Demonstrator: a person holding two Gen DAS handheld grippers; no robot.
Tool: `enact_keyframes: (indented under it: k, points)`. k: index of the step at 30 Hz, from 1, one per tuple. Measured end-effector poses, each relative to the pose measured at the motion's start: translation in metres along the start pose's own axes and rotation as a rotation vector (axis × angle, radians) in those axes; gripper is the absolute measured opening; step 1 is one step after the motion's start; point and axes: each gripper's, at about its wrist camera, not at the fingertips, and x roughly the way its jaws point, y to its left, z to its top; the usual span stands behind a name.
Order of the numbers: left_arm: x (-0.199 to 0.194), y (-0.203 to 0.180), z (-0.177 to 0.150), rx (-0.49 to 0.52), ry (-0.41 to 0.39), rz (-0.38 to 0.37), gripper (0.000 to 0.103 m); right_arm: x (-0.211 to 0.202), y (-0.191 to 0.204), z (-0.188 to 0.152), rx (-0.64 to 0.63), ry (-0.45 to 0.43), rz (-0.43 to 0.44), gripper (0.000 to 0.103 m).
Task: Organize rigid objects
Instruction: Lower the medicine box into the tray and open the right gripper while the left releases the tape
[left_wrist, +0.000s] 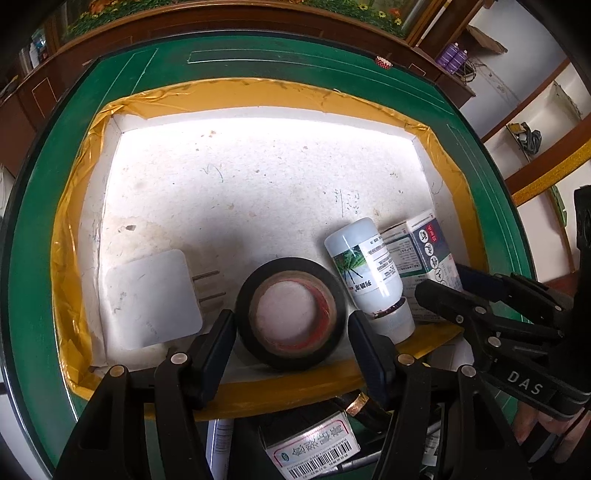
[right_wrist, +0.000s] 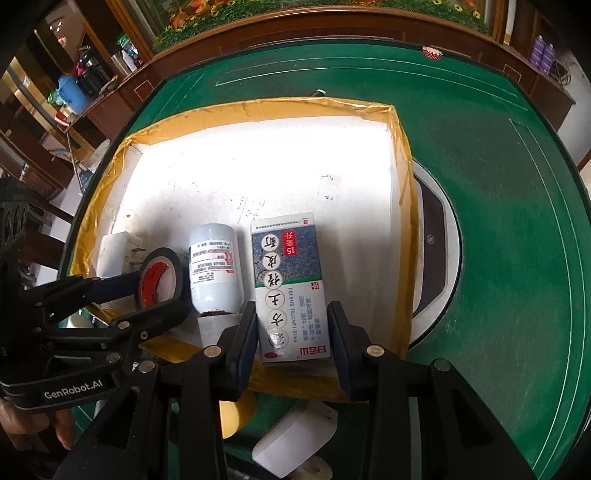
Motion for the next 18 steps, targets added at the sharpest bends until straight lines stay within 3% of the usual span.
enact_keyframes:
  k: [6,11,15,18]
  points:
    - [-0.021,-0.005,-0.005,0.026,-0.040,0.003,0.070,-0.020,0.003,-0.003,0.009,-0.045,0.005,0.049]
    - [-0.040,-0.010,-0.013,0.062,-0.065,0.006,0.075,-0.038,0.004,-0.011,0.030,-0.077,0.012,0.062]
    - [-0.055,-0.006,-0.026,0.090,-0.065,0.002,0.080,-0.050,0.006,-0.022,0.049,-0.092,0.023,0.084]
    - [-0.063,0.002,-0.042,0.096,-0.050,-0.001,0.080,-0.058,0.007,-0.032,0.061,-0.102,0.028,0.092]
